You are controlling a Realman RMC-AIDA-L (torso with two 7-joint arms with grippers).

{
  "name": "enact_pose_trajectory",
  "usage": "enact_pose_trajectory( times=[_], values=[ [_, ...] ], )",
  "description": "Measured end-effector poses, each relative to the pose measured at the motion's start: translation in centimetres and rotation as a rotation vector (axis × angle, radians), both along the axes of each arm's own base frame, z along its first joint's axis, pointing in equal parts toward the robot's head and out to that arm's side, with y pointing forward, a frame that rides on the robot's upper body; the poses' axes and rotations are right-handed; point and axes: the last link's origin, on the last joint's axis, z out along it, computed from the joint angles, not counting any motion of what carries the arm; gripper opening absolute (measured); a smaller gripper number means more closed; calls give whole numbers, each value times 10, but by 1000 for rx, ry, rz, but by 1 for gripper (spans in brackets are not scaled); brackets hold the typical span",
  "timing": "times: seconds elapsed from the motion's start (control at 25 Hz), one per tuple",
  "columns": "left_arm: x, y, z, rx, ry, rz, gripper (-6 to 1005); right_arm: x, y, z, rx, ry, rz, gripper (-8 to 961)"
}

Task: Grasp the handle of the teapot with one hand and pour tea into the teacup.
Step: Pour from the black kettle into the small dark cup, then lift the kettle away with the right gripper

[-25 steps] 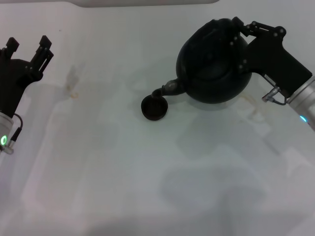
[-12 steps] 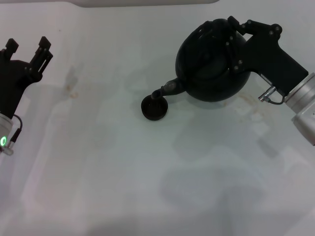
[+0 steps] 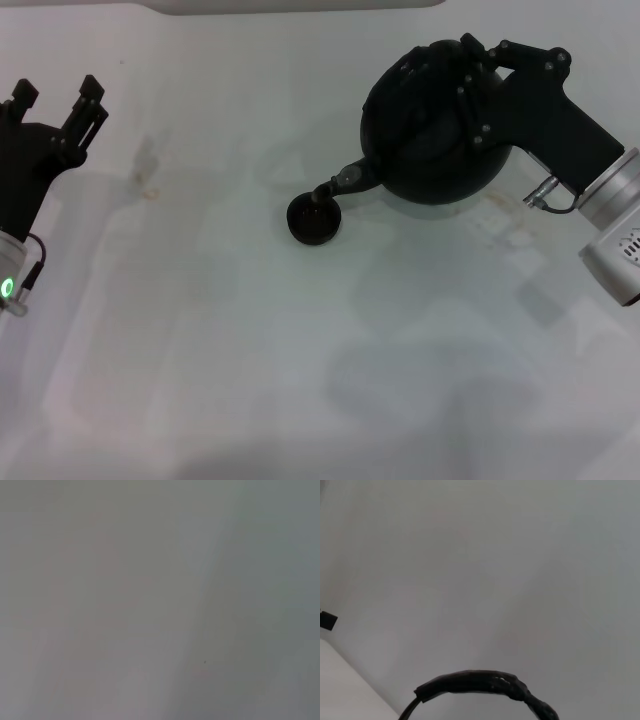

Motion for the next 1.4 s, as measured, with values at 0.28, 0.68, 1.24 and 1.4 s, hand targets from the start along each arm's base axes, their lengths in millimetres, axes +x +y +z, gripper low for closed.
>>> enact_pose_trajectory(
  times=[0.28,0.68,1.24,1.4],
  values=[
    [1,0,-1,-2,-4,-1,873,0,1,0,19,-27,13,126],
    [1,1,-4,-17,-6,12,872,-4,1,0,45,-60,42,124],
    [2,2,-4,-17,-6,7,872,-3,1,1,75,-95,53,120],
    [2,2,-4,-17,-6,7,872,-3,1,1,77,-96,51,121]
  ],
)
